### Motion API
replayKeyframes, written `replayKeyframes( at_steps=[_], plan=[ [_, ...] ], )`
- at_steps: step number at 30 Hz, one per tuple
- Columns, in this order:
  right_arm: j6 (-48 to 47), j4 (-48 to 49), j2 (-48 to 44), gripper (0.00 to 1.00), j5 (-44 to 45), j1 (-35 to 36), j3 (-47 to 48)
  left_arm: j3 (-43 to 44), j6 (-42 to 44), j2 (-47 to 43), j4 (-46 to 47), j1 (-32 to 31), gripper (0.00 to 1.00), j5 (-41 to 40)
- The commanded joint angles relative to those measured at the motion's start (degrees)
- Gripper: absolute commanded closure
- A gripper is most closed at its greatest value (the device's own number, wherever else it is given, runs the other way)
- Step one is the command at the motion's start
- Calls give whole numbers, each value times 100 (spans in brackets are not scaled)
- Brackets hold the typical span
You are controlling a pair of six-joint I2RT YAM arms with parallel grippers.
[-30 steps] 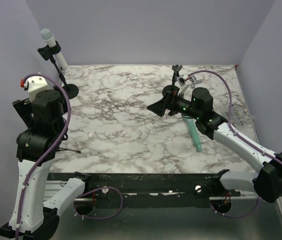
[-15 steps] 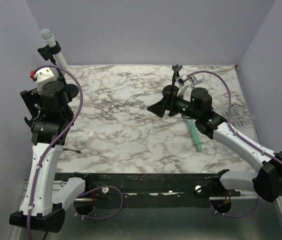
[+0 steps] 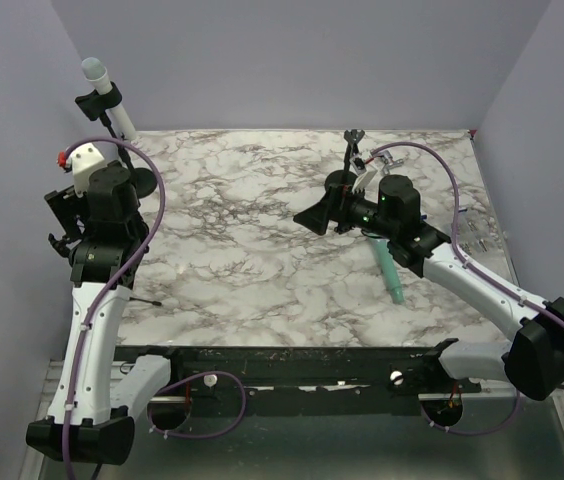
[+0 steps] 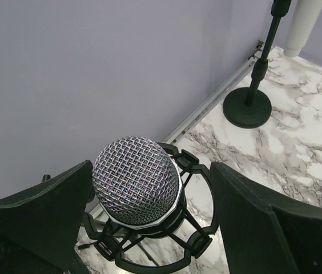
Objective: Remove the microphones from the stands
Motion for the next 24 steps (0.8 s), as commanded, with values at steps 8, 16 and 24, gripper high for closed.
replayKeyframes(
  at_steps=[8,16,24],
  plan=[
    [-23,39,4,0,51,30,14,-40,-213,-59,229,111,38,-247],
    [-18,16,-73,0,63,28,-24,167,-135,15,206,113,64,-299],
    [-6,31,-86,0,70,34,-64,718,6,-165,-28,105,73,-386]
  ],
)
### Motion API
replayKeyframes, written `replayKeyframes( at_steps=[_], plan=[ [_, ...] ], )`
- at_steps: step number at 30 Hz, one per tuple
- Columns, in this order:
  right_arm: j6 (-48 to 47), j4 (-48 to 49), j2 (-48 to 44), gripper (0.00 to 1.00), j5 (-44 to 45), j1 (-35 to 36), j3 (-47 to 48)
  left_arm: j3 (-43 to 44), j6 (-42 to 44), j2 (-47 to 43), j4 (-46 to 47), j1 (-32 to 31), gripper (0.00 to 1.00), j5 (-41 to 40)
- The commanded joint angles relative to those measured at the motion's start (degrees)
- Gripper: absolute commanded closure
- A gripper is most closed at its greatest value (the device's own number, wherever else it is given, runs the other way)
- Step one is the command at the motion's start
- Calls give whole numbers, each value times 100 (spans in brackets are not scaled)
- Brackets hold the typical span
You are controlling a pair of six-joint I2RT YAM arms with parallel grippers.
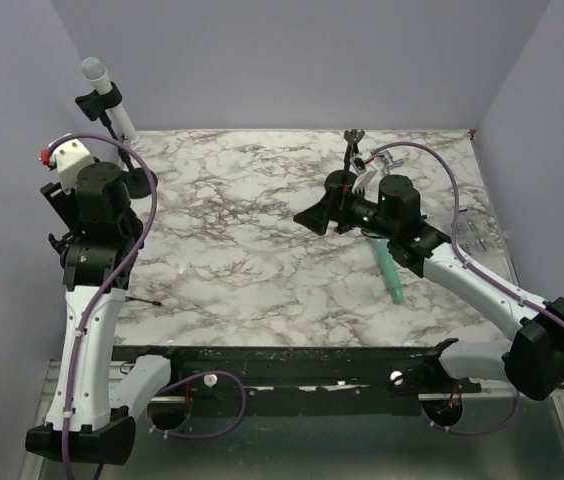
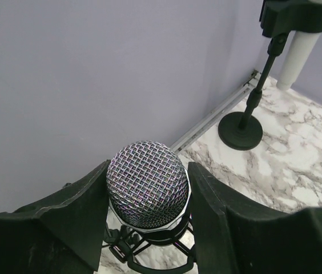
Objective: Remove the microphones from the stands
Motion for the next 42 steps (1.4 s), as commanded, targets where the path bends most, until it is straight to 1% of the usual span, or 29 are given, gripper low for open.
replayKeyframes(
  at_steps=[1,6,11,16,18,20,22,25,29,30,32,33,35,37,39,42],
  plan=[
    [-2,54,-80,0,64,34,-67,510,136,-211,-70,28,74,-244],
    [33,94,-49,0,37,29,-80,1020,311,-356,-138,32,76,-318],
    [56,135,-27,0,19,33,-85,2080,173,-403,-641,32,76,-38],
    [123,221,65,0,-51,32,-101,2935,416,-406,-714,32,81,63],
    [147,260,101,0,-80,30,-94,3235,308,-425,-842,32,82,133],
    [177,272,116,0,-126,34,-94,3400,19,-554,-944,32,85,476],
    [175,286,119,0,-148,34,-101,3318,-340,-791,-881,32,92,1156],
    [177,317,107,0,-209,34,-120,3025,-788,-1058,-676,32,100,2458],
    [267,465,94,0,-462,34,-173,2948,-1314,-788,-1057,32,100,4480],
    [325,568,89,0,-569,40,-211,2860,-1458,-695,-1104,32,100,5105],
    [462,828,103,0,-874,34,-275,2414,-1791,-586,-949,32,100,6239],
    [574,1010,117,0,-1054,34,-337,2015,-1963,-551,-773,32,100,6855],
    [1079,1709,151,0,-1553,42,-532,1338,-2244,-444,-405,28,100,7985],
    [1883,3024,221,0,-1994,134,-884,711,-2567,-298,-151,20,100,8755],
    [2390,3891,352,0,-2109,337,-1101,88,-2788,-210,121,-133,100,9099],
    [2555,4289,631,0,-1980,826,-1140,-735,-2939,-308,498,-547,100,8813]
  ],
)
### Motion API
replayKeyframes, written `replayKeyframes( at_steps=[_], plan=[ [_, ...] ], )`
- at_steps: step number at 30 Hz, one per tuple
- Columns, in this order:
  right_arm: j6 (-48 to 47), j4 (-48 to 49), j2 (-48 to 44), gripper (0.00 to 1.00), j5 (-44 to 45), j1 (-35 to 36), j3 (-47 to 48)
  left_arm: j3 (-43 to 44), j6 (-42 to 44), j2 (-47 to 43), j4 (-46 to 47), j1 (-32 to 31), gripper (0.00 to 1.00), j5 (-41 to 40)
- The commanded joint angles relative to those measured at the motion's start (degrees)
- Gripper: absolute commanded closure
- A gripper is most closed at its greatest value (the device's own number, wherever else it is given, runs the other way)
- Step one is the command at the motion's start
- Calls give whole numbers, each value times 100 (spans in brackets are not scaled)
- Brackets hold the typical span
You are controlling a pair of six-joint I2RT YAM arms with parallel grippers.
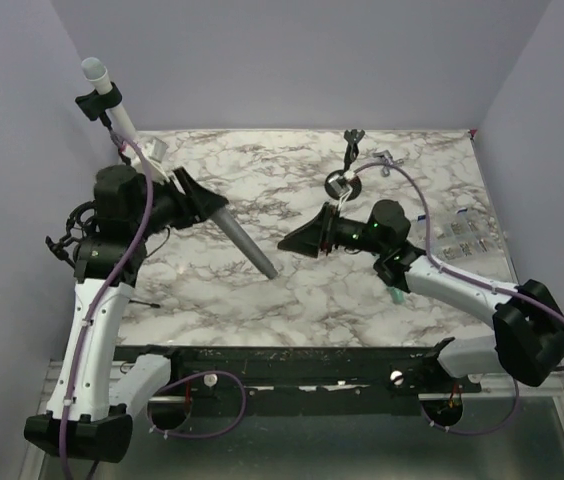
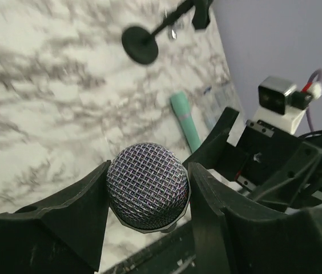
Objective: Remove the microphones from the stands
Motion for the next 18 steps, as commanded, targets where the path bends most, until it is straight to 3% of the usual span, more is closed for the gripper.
replayKeyframes(
  at_steps=[1,8,16,18],
  plan=[
    [777,1517,397,0,-351,636,-107,-1111,-679,-258,824,-568,100,1035],
    [257,852,919,2,454,1397,89,-1947,-871,-438,1032,-939,100,898],
    [-189,149,1197,32,972,1743,338,-2224,-708,-601,775,-966,100,715],
    [-250,86,1247,44,996,1754,346,-2169,-640,-596,650,-965,100,603]
  ],
)
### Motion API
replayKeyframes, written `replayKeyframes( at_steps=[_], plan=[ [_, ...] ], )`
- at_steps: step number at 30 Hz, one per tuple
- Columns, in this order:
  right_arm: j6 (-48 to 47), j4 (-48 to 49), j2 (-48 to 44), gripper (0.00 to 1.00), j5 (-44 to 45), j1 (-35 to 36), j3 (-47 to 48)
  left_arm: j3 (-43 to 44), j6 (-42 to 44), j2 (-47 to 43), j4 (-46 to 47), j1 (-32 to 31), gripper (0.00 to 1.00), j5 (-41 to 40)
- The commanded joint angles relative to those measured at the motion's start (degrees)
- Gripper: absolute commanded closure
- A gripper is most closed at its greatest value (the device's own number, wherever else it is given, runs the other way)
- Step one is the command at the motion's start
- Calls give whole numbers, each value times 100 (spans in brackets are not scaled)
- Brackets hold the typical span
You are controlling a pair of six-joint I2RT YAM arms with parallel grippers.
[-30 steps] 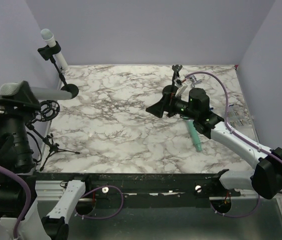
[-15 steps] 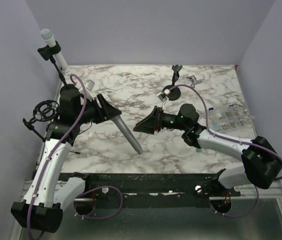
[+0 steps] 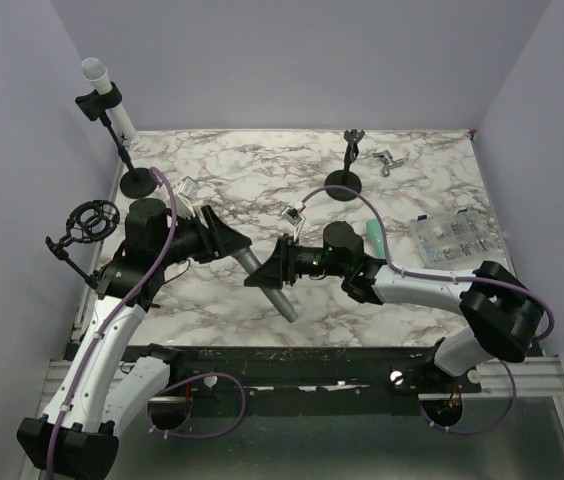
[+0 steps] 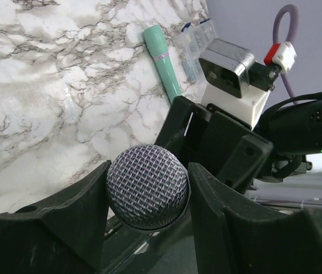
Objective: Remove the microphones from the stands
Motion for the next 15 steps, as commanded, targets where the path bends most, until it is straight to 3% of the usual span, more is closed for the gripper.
replayKeyframes(
  at_steps=[1,3,5,6,9,10,12,15],
  plan=[
    [-309,-288,130,53,358,80,167,115,151,-76,-158,-39,100,-161],
    [-421,-473,213,76,399,83,221,219,229,-16,-262,-39,100,-198],
    [-532,-644,261,90,427,78,267,367,348,94,-453,-39,97,-265],
    [-620,-792,258,95,475,87,290,446,403,130,-569,-39,80,-327],
    [-965,-1293,122,99,751,77,318,625,593,165,-706,-39,26,-382],
    [-1096,-1542,61,99,925,84,324,693,679,150,-724,-36,16,-376],
    [-1423,-2051,-102,99,1388,83,317,816,888,93,-745,-34,2,-365],
    [-1919,-3084,-299,99,2315,75,404,994,1235,-29,-835,-32,1,-556]
  ],
)
